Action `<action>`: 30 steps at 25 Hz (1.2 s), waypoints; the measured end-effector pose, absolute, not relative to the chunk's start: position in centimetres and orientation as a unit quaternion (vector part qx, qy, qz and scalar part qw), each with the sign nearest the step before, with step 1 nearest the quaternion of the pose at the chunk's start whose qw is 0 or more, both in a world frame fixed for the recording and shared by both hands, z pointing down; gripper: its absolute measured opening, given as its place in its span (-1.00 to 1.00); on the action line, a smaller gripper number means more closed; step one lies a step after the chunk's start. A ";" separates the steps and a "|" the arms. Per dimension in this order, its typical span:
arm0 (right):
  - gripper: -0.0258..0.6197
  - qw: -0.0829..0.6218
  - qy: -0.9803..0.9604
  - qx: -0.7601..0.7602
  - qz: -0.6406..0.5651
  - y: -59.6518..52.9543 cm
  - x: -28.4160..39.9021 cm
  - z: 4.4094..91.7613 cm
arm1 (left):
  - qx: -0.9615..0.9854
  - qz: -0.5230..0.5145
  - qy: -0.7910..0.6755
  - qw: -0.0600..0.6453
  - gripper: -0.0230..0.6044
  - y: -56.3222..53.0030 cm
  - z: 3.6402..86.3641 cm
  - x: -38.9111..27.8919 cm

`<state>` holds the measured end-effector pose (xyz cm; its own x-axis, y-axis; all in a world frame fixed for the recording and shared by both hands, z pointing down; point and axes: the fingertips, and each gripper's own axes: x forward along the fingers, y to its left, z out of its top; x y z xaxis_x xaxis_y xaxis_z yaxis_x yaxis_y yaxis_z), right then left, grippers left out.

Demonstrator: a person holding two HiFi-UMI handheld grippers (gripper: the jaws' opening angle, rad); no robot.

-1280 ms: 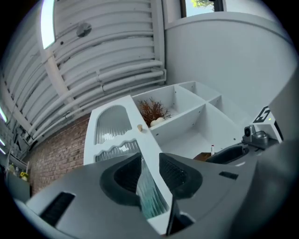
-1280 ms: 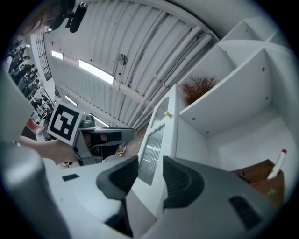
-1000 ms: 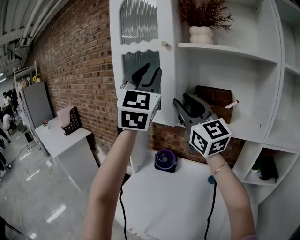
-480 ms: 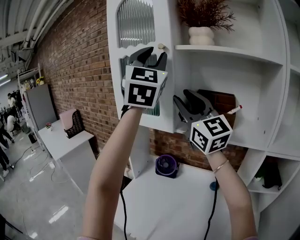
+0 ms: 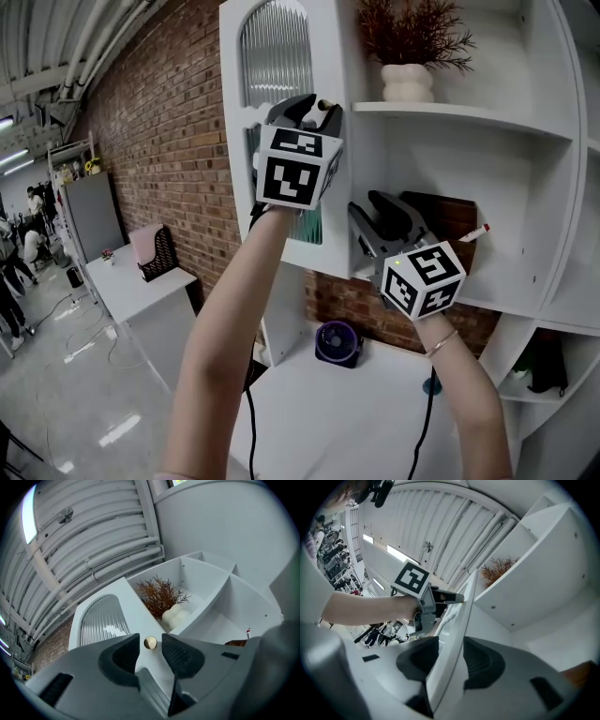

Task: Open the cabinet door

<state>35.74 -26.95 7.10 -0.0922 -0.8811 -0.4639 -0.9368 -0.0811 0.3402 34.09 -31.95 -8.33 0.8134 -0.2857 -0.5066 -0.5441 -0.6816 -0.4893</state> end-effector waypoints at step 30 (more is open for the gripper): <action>-0.45 0.054 0.724 -0.653 0.217 -31.9 33.3 10.3 | -0.890 0.214 0.236 0.326 -0.67 -31.4 -8.7 30.9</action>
<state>33.34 -31.92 10.34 -0.1415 -0.9216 -0.3615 -0.9683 0.0528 0.2443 30.91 -31.40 -8.72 0.7974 -0.2801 -0.5346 -0.5591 -0.6762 -0.4797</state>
